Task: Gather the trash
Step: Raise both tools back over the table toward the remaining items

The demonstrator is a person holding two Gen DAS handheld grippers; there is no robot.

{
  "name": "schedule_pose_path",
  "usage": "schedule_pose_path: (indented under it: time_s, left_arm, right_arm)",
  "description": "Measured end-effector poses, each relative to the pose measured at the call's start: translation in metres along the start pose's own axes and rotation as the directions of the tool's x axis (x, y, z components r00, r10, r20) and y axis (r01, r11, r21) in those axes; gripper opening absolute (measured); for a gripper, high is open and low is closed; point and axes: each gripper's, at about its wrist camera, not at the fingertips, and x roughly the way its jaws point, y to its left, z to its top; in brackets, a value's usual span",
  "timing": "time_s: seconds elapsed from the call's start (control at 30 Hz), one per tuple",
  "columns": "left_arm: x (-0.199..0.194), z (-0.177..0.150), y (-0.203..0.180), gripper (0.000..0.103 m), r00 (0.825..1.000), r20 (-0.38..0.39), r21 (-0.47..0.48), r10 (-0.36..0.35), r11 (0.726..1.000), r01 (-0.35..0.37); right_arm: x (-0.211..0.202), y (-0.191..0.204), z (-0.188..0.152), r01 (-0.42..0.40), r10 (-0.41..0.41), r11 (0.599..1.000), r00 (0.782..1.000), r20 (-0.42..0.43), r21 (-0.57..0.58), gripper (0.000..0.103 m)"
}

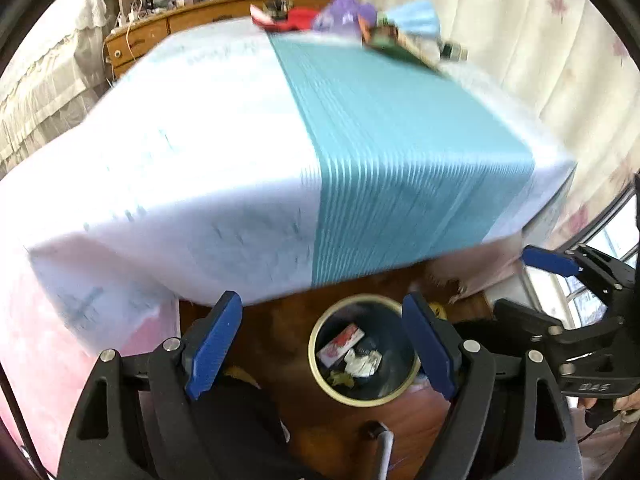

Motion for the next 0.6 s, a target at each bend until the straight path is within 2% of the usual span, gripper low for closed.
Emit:
schedule_pose_path:
  time_s: [0.23,0.5,0.6]
  left_arm:
    - [-0.037,0.071,0.004,0.081,0.996,0.067,-0.043,-0.062,0.997,0.065]
    - [-0.031,0.156,-0.013,0.081,0.991,0.083,-0.002,-0.109,0.994,0.11]
    - [-0.016,0.183,-0.028,0.081,0.994,0.069,0.039,-0.089,0.995,0.086]
  right_arm:
    - [-0.064,-0.029,0.06,0.063,-0.073,0.996,0.988,0.138,0.069,0.076]
    - [-0.074,-0.075,0.122,0.121,-0.143,0.985,0.969,0.2,0.121,0.075]
    - [-0.064,-0.094,0.148,0.139,-0.163,0.981,0.967,0.198,0.133,0.063]
